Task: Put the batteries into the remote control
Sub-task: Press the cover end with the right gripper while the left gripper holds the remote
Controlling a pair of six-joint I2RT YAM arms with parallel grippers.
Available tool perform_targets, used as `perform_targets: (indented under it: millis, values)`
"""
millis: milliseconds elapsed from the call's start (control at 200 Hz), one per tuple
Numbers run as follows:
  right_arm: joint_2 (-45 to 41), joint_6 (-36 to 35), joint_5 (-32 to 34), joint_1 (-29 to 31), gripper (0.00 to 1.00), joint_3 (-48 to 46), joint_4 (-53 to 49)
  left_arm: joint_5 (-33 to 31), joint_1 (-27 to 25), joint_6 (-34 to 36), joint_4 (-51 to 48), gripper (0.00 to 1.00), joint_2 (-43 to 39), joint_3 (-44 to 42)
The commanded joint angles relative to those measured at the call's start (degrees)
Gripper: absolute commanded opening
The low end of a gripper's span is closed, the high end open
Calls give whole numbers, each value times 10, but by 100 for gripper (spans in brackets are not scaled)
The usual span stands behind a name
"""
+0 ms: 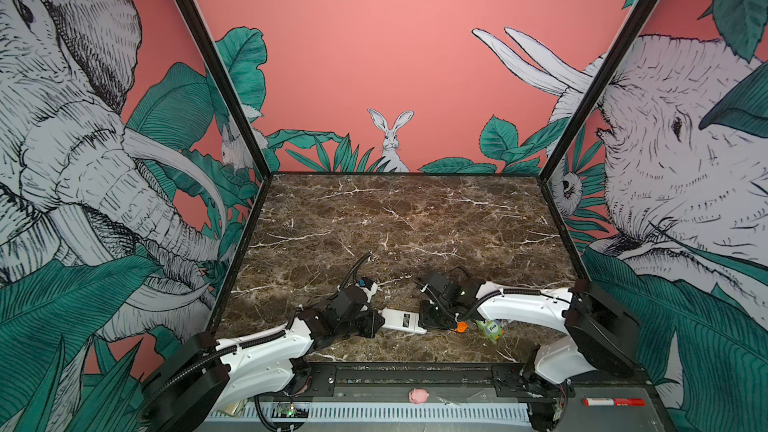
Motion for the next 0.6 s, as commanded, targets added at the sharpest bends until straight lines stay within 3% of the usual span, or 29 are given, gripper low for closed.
perform_targets:
  millis: [0, 265, 595]
  values:
    - [79, -18, 21, 24, 3, -25, 29, 36, -18, -7, -12, 18, 10, -21]
    - [105, -23, 36, 36, 3, 4, 2, 41, -21, -8, 6, 17, 19, -25]
    - [117, 14, 25, 40, 2, -7, 58, 47, -25, -14, 10, 16, 10, -33]
